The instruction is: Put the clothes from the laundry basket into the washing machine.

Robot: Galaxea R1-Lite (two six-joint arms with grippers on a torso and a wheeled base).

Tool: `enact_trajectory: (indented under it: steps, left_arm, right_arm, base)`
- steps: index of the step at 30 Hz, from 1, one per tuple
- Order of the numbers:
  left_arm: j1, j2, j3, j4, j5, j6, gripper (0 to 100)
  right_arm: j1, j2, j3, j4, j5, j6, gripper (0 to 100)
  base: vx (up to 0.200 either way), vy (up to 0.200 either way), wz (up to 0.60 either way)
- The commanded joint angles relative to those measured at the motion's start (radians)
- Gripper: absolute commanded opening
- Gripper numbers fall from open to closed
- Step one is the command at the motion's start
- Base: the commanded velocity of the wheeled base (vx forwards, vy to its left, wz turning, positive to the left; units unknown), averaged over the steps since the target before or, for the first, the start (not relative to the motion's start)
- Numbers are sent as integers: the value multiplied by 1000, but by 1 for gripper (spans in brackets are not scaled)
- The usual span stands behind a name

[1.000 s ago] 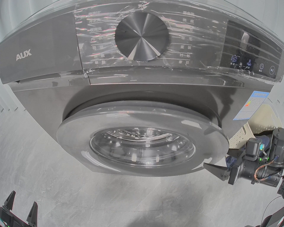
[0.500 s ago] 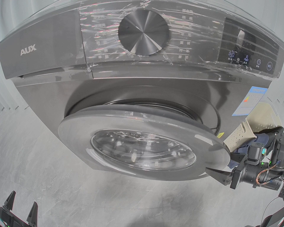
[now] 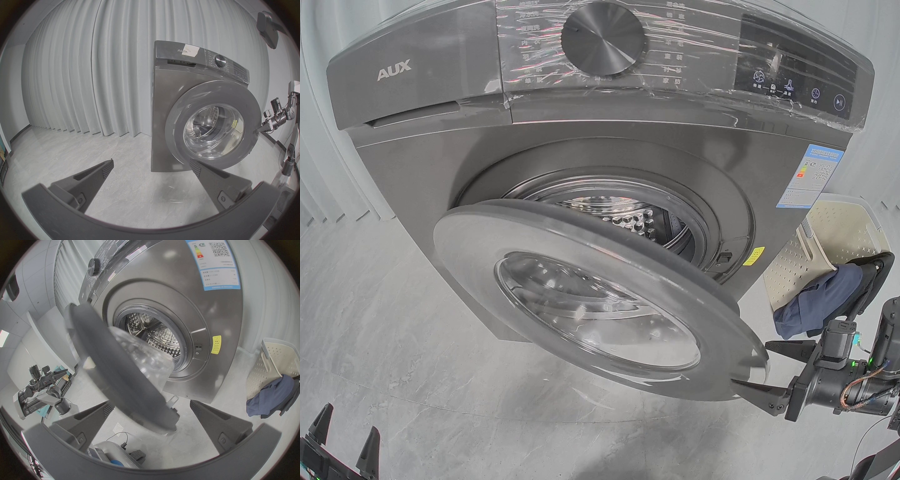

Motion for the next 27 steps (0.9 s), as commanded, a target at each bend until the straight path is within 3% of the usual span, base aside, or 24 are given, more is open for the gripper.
enact_trajectory:
  steps: [1, 9, 14, 16, 27]
  left_arm:
    - [0, -12, 16, 0, -1, 0, 100]
    - [0, -12, 16, 0, 0, 0, 100]
    - [1, -12, 16, 0, 0, 0, 100]
    - [0, -12, 16, 0, -1, -1, 100]
    - [0, -12, 16, 0, -1, -1, 100]
  right_arm:
    - [-9, 6, -12, -2, -1, 1, 100]
    - [21, 76, -35, -20, 9, 4, 100]
    - [67, 102, -32, -63, 16, 8, 100]
    - [92, 101, -23, -71, 39, 21, 100]
    - [84, 118, -41, -71, 34, 27, 100]
  base:
    - [0, 0, 0]
    - [-150, 0, 0]
    - [0, 0, 0]
    - [0, 0, 0]
    - [0, 0, 0]
